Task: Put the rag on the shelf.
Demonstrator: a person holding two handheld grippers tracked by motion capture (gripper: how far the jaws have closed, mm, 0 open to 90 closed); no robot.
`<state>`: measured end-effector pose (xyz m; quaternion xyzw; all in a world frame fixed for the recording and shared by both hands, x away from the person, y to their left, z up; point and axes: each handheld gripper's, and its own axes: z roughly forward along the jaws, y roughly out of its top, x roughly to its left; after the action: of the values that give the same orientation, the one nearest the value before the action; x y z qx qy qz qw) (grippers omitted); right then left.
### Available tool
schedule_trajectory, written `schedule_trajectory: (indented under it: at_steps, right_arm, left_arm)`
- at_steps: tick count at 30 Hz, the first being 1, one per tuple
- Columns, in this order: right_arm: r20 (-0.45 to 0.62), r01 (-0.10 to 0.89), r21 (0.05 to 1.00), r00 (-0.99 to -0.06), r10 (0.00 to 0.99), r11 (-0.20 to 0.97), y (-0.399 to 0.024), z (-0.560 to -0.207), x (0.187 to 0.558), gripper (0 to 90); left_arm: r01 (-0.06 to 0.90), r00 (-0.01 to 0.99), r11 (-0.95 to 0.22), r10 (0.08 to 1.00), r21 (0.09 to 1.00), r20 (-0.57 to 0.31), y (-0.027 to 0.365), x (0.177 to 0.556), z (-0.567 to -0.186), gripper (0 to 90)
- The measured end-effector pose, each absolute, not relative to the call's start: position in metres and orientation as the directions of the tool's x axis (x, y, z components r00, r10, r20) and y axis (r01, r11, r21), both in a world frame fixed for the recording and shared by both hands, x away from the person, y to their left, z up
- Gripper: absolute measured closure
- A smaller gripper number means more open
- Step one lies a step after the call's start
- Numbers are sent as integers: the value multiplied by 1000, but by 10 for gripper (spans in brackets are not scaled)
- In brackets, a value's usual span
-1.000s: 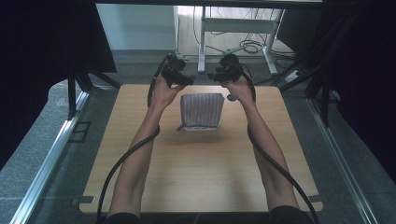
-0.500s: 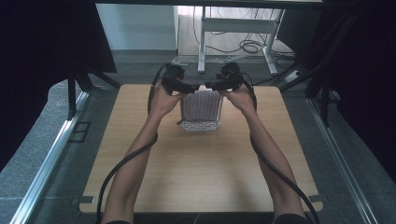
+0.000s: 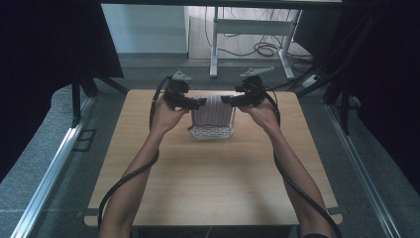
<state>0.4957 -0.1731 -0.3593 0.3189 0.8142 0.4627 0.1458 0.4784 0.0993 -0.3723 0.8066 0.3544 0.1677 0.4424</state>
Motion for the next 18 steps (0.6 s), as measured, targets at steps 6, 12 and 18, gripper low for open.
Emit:
schedule_trajectory:
  at_steps: [6,12,18]
  right_arm:
    - [55,390,842,-748,661,372,-182,-365,484,154]
    - [56,390,841,-751,657,374,-190,-370,470,141]
    - [44,380,838,-762,646,392,-195,-376,455,134]
  left_arm:
    - [418,697,-374,716,828,-28,105,466,-377,133]
    - [416,705,-362,708,834,-44,114,452,-380,136]
    - [394,718,-359,695,846,-40,119,435,-384,138]
